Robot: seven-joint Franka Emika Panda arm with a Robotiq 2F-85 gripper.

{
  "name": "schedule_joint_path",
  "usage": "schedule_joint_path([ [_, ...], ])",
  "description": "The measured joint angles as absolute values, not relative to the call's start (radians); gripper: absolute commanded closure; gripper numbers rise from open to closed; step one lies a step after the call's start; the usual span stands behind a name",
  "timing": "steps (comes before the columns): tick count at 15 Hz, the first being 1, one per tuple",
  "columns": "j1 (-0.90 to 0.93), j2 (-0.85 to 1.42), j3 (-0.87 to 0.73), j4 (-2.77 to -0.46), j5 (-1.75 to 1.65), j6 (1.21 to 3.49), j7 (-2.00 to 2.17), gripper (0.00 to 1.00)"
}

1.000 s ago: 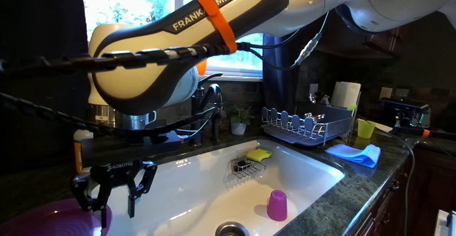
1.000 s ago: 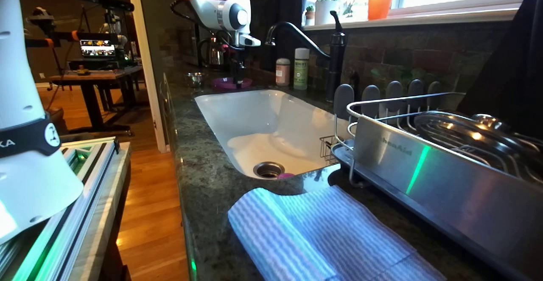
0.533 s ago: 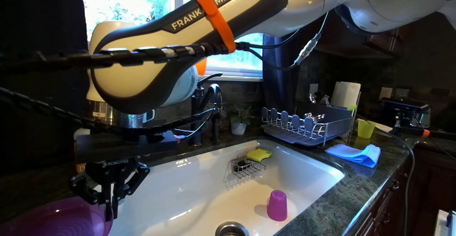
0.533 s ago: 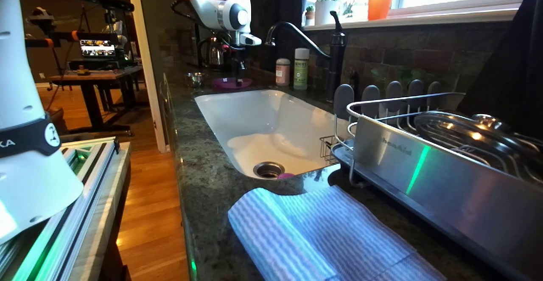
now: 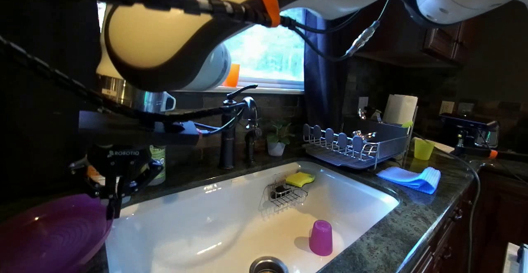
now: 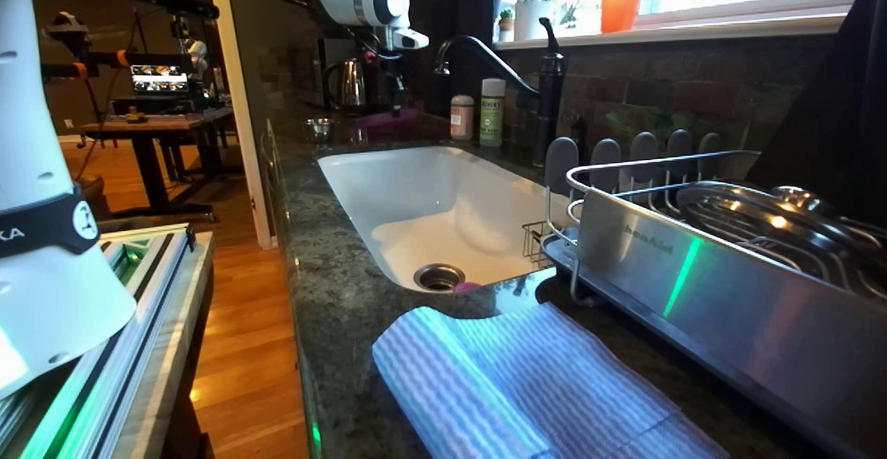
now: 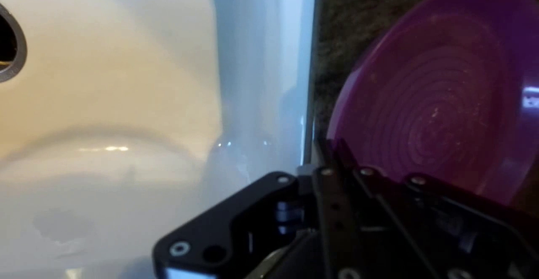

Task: Put the purple plate on the plate rack

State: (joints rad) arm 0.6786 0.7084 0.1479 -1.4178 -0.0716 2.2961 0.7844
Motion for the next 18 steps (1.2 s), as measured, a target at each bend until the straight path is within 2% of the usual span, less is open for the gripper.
schedule_joint_path([
  [8, 0.687, 0.417, 0.146, -1.576, -0.099, 2.192, 0.865, 0.99],
  [18, 0.682, 0.003, 0.198, -1.912, -0.442, 2.151, 1.434, 0.99],
])
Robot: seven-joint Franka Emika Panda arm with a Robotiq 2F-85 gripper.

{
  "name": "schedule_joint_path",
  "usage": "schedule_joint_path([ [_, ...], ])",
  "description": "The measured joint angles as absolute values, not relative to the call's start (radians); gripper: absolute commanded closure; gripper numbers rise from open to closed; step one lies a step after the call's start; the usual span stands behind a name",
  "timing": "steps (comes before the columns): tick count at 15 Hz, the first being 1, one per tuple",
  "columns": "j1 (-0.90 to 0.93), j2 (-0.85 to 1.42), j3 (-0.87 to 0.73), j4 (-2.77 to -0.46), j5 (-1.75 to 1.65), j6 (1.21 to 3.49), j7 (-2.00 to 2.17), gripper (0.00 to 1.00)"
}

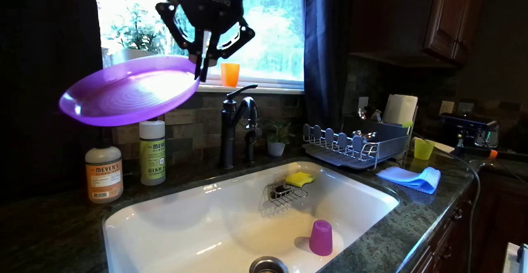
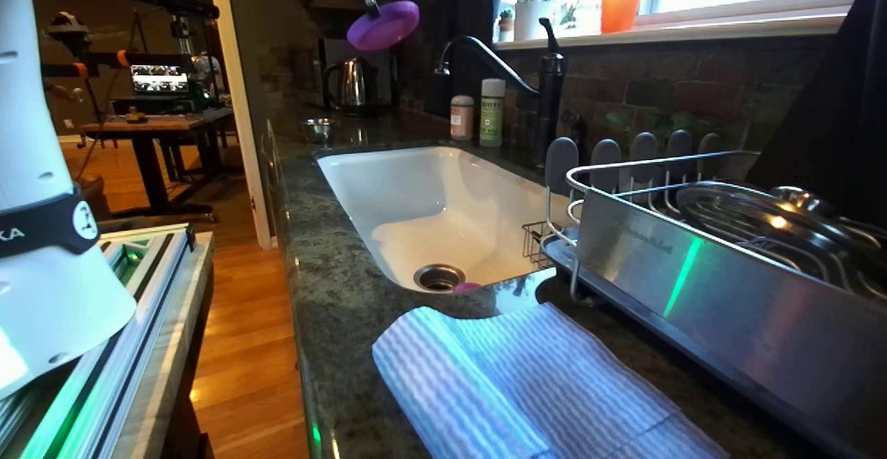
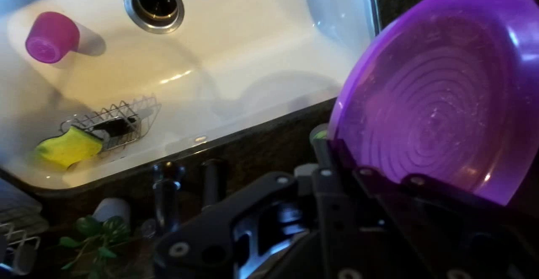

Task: Put the purple plate on the plate rack

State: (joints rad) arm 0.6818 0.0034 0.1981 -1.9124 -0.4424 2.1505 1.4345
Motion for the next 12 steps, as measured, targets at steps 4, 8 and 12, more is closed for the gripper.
schedule_joint_path([
  [4, 0.596, -0.163, 0.282, -2.071, -0.574, 2.151, 1.643, 0.99],
  [8, 0.495, -0.345, 0.399, -2.220, -0.619, 2.111, 1.815, 0.99],
  [12, 0.436, -0.518, 0.489, -2.336, -0.617, 1.993, 1.956, 0.99],
])
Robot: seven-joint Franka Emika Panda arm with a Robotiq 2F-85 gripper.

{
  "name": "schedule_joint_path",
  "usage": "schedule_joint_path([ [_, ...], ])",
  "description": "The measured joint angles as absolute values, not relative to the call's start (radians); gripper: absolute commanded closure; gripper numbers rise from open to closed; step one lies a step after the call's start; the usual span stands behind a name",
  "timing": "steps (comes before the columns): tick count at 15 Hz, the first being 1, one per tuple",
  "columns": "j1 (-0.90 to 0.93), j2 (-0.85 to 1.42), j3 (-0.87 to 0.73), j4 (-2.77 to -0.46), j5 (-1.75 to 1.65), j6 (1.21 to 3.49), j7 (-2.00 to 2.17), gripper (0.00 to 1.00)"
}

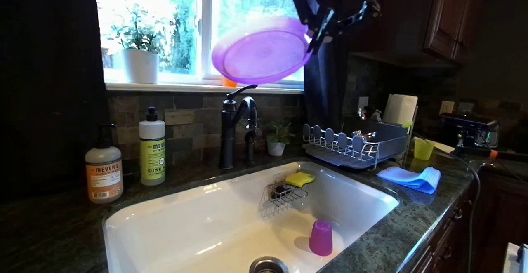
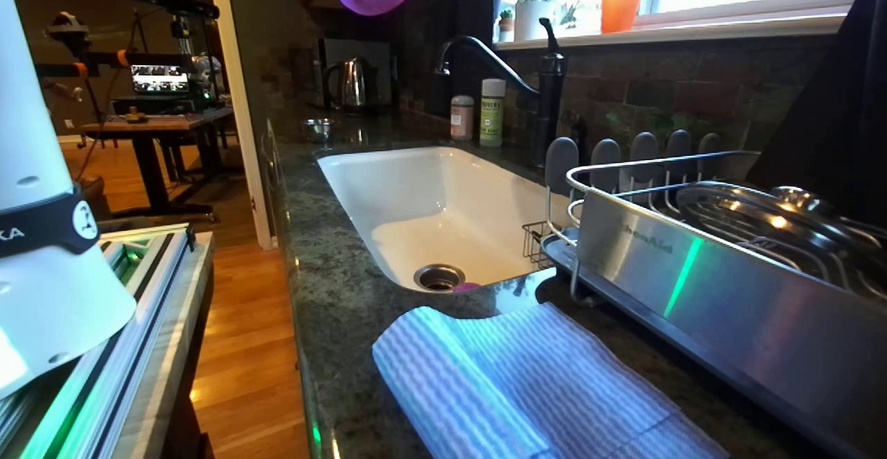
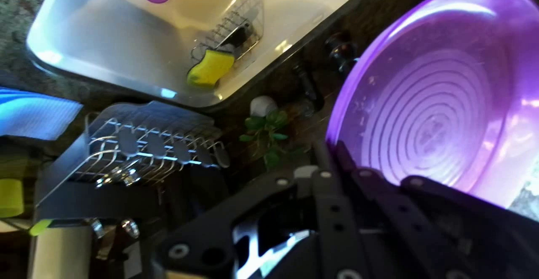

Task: Put the purple plate on the plate rack

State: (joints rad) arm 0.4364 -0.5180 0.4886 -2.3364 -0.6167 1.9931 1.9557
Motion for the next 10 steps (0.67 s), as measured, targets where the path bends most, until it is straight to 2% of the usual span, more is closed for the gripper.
schedule_joint_path([
  [4, 0.407, -0.632, 0.522, -2.416, -0.604, 1.862, 2.048, 0.96],
  [10, 0.382, -0.656, 0.526, -2.450, -0.599, 1.849, 2.070, 0.99],
])
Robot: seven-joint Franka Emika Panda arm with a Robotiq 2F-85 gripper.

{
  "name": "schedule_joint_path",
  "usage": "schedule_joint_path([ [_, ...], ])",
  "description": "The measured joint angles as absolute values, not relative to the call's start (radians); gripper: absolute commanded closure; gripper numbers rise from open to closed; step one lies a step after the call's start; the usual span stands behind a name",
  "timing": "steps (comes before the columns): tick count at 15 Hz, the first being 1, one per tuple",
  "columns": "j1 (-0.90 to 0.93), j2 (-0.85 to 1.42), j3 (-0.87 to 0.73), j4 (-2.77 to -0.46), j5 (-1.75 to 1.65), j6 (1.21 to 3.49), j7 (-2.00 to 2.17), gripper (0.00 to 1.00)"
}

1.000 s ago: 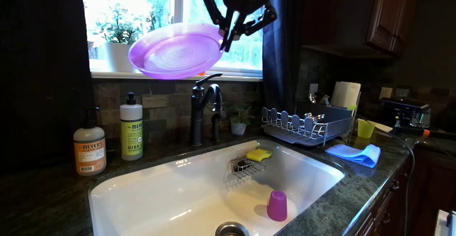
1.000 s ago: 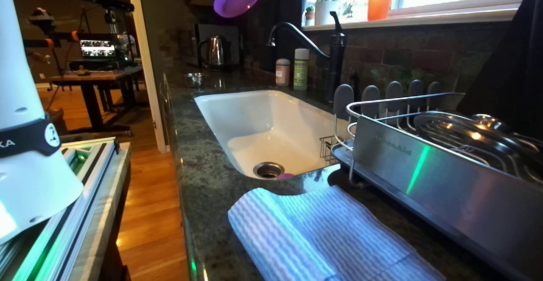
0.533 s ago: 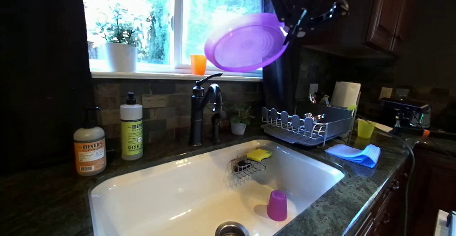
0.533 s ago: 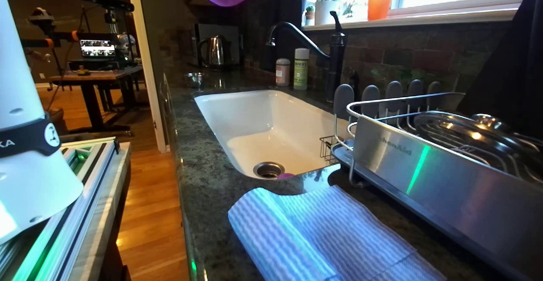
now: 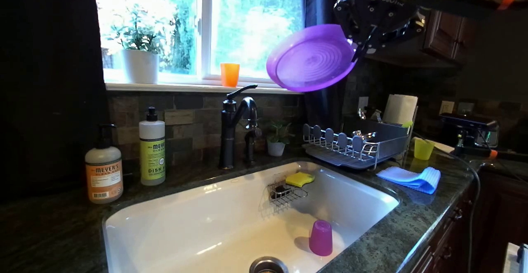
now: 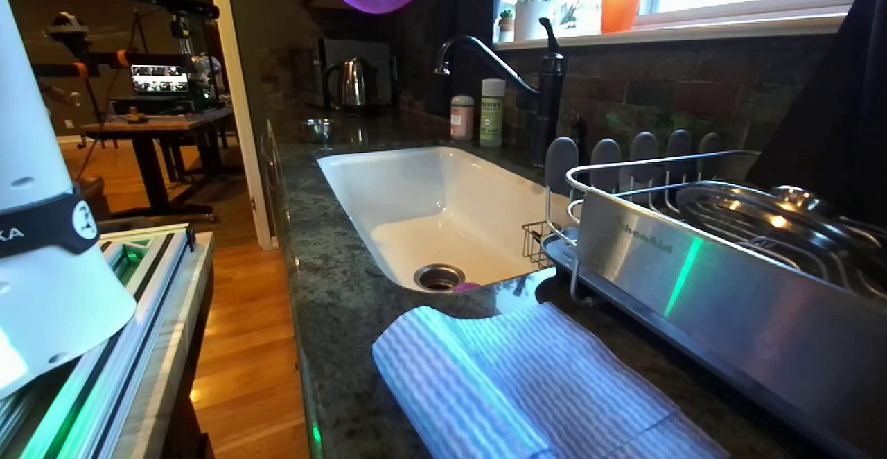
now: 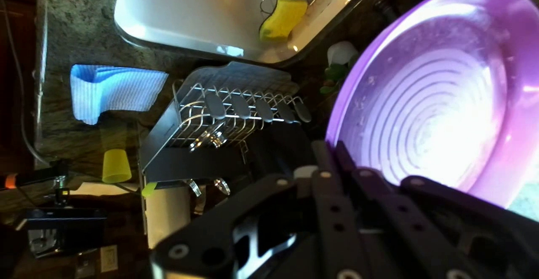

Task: Put the purple plate on the plate rack

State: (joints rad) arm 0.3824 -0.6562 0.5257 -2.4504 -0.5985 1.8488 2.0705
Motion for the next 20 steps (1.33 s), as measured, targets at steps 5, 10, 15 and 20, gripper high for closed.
schedule_joint_path([
  [5, 0.319, -0.705, 0.539, -2.437, -0.602, 1.637, 2.143, 0.99],
  [10, 0.299, -0.805, 0.521, -2.442, -0.602, 1.325, 2.160, 0.99],
  [15, 0.264, -0.843, 0.467, -2.452, -0.603, 1.159, 2.167, 0.99],
  [20, 0.260, -0.821, 0.449, -2.451, -0.576, 1.159, 2.179, 0.99],
])
